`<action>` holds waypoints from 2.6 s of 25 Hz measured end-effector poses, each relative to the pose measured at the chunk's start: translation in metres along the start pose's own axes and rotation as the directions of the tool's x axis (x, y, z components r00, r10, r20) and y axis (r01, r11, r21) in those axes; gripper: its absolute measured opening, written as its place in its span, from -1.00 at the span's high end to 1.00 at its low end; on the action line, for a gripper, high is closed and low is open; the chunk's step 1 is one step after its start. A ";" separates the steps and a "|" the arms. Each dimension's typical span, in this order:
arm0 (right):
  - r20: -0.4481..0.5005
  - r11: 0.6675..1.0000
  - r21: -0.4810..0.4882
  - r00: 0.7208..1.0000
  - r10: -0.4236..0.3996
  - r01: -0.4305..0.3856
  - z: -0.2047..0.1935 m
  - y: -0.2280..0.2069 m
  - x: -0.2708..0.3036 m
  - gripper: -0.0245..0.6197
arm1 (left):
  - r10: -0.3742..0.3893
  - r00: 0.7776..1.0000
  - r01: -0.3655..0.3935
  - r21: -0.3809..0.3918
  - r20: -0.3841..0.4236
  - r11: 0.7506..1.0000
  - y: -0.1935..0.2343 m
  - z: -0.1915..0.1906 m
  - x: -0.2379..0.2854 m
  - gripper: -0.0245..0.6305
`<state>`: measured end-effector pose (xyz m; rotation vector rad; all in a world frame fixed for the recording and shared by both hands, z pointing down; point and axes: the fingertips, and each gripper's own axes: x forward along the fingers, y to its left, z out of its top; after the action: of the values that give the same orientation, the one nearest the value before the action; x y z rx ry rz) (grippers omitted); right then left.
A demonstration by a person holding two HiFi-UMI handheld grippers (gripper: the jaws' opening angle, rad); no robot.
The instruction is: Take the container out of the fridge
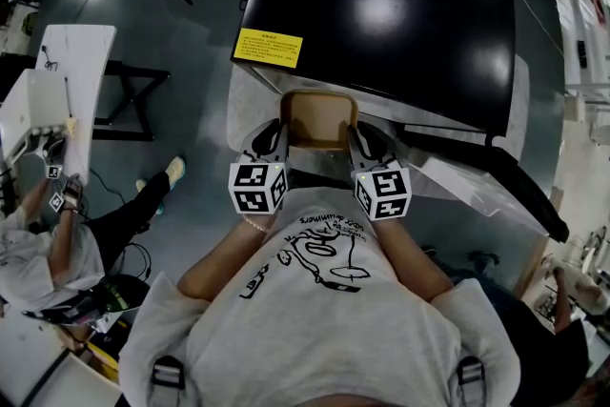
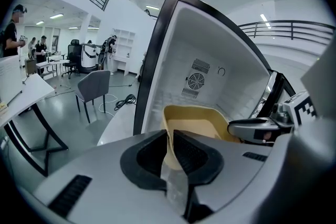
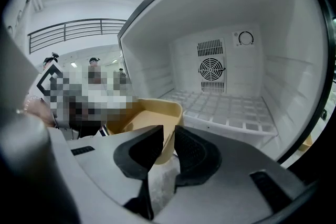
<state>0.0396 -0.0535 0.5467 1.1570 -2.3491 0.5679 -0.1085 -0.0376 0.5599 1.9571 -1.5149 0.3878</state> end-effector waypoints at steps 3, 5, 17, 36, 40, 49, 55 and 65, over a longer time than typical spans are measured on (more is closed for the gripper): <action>-0.010 1.000 -0.002 1.000 0.001 -0.001 -0.004 0.000 0.003 0.68 | 0.004 1.000 -0.004 0.004 -0.007 1.000 0.002 -0.003 0.002 0.78; -0.016 1.000 -0.001 1.000 0.003 -0.003 -0.007 0.000 0.004 0.68 | 0.009 1.000 -0.009 0.008 -0.014 1.000 0.004 -0.006 0.003 0.78; -0.057 1.000 -0.007 0.998 0.006 -0.006 -0.028 0.000 0.017 0.68 | 0.028 0.998 -0.027 0.020 -0.051 0.999 0.011 -0.025 0.013 0.78; -0.132 1.000 -0.003 0.991 0.012 -0.013 -0.066 0.001 0.038 0.69 | 0.056 0.991 -0.052 0.028 -0.124 0.998 0.026 -0.063 0.028 0.78; -0.147 1.000 -0.005 0.989 0.012 -0.013 -0.072 0.001 0.042 0.69 | 0.058 0.989 -0.053 0.039 -0.138 0.998 0.029 -0.069 0.033 0.78; -0.182 1.000 -0.014 0.983 0.012 -0.014 -0.091 0.000 0.049 0.69 | 0.064 0.983 -0.054 0.059 -0.170 0.997 0.032 -0.085 0.040 0.78; -0.201 0.999 -0.041 0.979 0.010 -0.019 -0.101 0.002 0.053 0.69 | 0.074 0.977 -0.061 0.072 -0.200 0.996 0.037 -0.099 0.045 0.78; -0.232 0.999 -0.040 0.973 0.019 -0.029 -0.119 0.003 0.062 0.69 | 0.083 0.968 -0.063 0.093 -0.237 0.994 0.042 -0.116 0.049 0.78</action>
<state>0.0292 -0.0255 0.6774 0.9873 -2.1675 0.6225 -0.1169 -0.0075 0.6892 1.8447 -1.4358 0.7062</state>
